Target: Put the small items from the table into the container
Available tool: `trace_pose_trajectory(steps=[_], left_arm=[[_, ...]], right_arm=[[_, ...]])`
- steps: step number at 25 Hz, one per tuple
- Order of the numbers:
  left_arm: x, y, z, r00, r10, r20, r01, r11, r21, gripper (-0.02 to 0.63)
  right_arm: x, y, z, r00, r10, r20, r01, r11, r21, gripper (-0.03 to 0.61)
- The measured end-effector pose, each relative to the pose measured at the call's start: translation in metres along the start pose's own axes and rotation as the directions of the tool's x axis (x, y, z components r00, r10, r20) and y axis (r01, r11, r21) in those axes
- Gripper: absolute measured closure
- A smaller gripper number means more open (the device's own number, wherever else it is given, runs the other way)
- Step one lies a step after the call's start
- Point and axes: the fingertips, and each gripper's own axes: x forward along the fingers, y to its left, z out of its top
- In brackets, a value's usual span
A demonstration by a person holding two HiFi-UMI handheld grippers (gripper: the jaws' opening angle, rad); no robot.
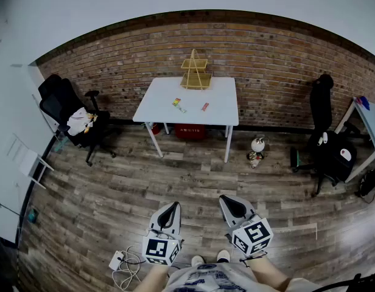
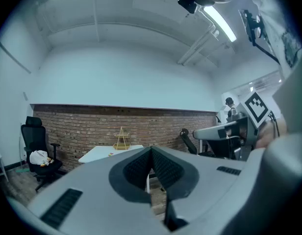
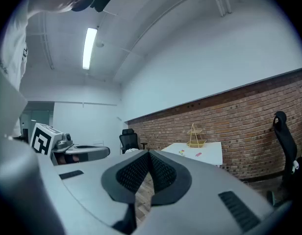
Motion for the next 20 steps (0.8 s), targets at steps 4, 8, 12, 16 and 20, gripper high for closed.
trace_pose_trajectory(steps=[4,8,12,16,20], left_arm=[[-0.007,0.000,0.001,1.000,-0.016,-0.003,0.016,1.000,0.014,0.566],[-0.004,0.000,-0.001,1.000,-0.023,-0.008,0.023,1.000,-0.001,0.566],[0.007,-0.007,-0.002,0.999,-0.033,-0.011,0.033,0.999,-0.013,0.566],[0.022,-0.021,0.000,0.999,-0.036,-0.011,0.036,0.999,-0.008,0.566],[0.040,-0.032,0.002,1.000,-0.022,-0.007,0.022,1.000,-0.011,0.568]], right_arm=[[0.000,0.009,-0.002,1.000,-0.005,0.004,0.005,1.000,0.014,0.558],[-0.001,0.008,-0.003,1.000,-0.010,0.004,0.010,1.000,0.023,0.558],[-0.004,-0.005,-0.003,1.000,-0.018,0.005,0.017,0.999,0.039,0.558],[-0.011,-0.022,-0.002,1.000,-0.013,0.004,0.013,0.999,0.048,0.558],[-0.015,-0.042,-0.001,1.000,0.007,0.003,-0.007,0.999,0.042,0.558]])
